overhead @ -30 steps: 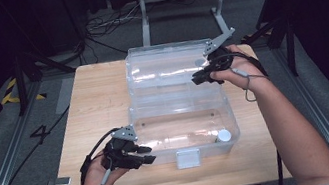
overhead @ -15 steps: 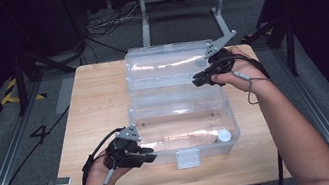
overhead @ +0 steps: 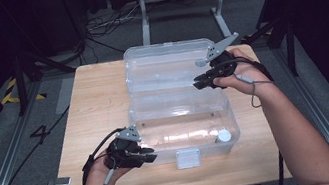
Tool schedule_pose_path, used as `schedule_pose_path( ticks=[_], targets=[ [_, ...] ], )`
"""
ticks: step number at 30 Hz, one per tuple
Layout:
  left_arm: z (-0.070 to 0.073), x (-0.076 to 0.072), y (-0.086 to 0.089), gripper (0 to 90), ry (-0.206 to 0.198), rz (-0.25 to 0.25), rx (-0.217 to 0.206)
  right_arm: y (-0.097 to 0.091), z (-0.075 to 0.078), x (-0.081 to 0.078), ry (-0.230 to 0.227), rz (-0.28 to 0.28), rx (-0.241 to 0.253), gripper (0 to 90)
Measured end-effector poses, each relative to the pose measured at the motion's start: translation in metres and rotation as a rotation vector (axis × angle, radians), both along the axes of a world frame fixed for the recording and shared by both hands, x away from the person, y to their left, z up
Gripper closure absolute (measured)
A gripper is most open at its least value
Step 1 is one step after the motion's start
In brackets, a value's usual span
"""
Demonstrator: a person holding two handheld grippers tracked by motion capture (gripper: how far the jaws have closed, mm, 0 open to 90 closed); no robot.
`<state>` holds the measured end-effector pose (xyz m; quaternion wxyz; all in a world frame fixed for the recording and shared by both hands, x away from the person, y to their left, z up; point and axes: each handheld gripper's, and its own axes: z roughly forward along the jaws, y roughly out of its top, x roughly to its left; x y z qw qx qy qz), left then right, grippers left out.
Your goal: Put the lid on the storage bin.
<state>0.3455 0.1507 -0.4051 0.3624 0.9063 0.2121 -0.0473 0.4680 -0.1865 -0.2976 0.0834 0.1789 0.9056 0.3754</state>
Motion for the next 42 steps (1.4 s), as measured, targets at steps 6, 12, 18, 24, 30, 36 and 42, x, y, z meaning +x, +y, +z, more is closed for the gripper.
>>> schedule_pose_path(
  ticks=[6, 12, 18, 24, 30, 36, 42],
  targets=[
    [0.0, 0.0, -0.001, 72.6, 0.002, 0.002, 0.001, 0.0, 0.001, -0.006, -0.009, 0.002, -0.001, 77.4],
    [-0.001, 0.0, -0.001, 72.5, 0.007, 0.002, 0.001, -0.001, 0.002, -0.013, -0.015, 0.016, -0.007, 77.4],
    [-0.001, 0.001, -0.001, 72.3, 0.012, 0.001, -0.001, -0.001, 0.003, -0.018, -0.019, 0.023, -0.011, 77.4],
    [-0.002, 0.001, -0.003, 72.3, 0.011, 0.004, 0.011, -0.001, 0.004, -0.024, -0.02, 0.03, -0.014, 77.4],
    [-0.003, 0.002, -0.005, 72.8, 0.014, 0.005, 0.018, -0.001, 0.004, -0.029, -0.025, 0.033, -0.015, 77.4],
    [-0.003, 0.002, -0.005, 72.9, 0.016, 0.006, 0.019, -0.001, 0.004, -0.035, -0.033, 0.038, -0.021, 77.4],
    [-0.003, 0.002, -0.005, 72.8, 0.015, 0.006, 0.02, -0.001, 0.004, -0.039, -0.035, 0.045, -0.023, 77.4]
  ],
)
